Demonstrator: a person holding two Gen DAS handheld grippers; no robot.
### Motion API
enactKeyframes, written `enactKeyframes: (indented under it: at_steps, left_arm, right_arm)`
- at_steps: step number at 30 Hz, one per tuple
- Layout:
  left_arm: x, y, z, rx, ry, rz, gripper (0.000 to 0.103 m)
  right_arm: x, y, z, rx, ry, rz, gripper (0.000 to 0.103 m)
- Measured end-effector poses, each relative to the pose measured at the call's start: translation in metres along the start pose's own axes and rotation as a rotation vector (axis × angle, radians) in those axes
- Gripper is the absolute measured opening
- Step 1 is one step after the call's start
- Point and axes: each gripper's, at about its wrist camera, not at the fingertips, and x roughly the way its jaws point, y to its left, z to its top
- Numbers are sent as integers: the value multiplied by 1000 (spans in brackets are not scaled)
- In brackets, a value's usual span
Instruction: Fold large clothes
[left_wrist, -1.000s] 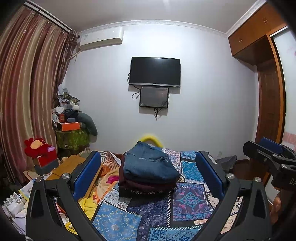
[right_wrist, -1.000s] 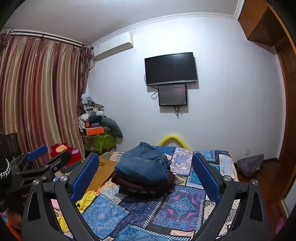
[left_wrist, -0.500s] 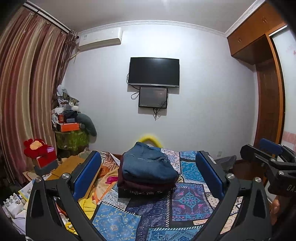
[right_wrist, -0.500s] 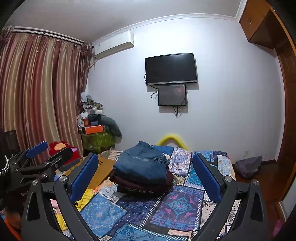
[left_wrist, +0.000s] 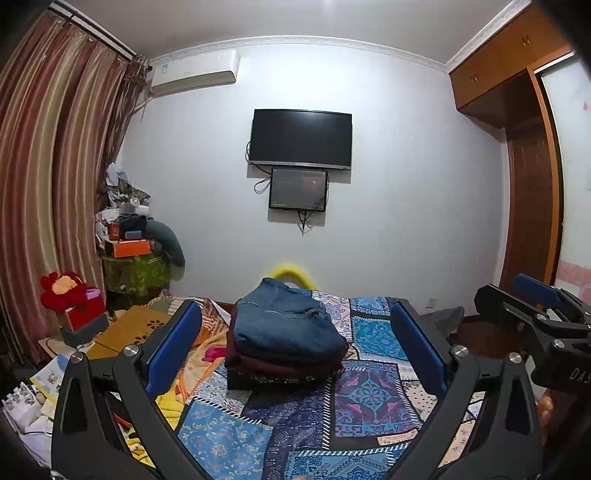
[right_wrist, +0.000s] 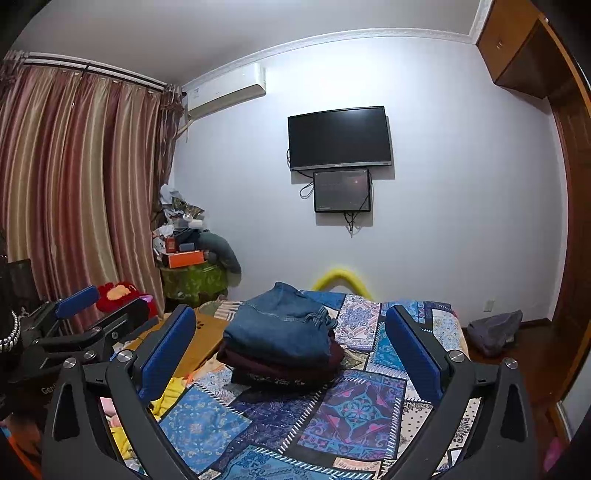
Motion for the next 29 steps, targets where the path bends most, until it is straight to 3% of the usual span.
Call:
enactKeyframes:
  at_steps: [29]
  left_arm:
    - [1,-2,-4,28,17,-8,102]
  right_arm:
    - [5,-2,-2,-3,5,-23,103]
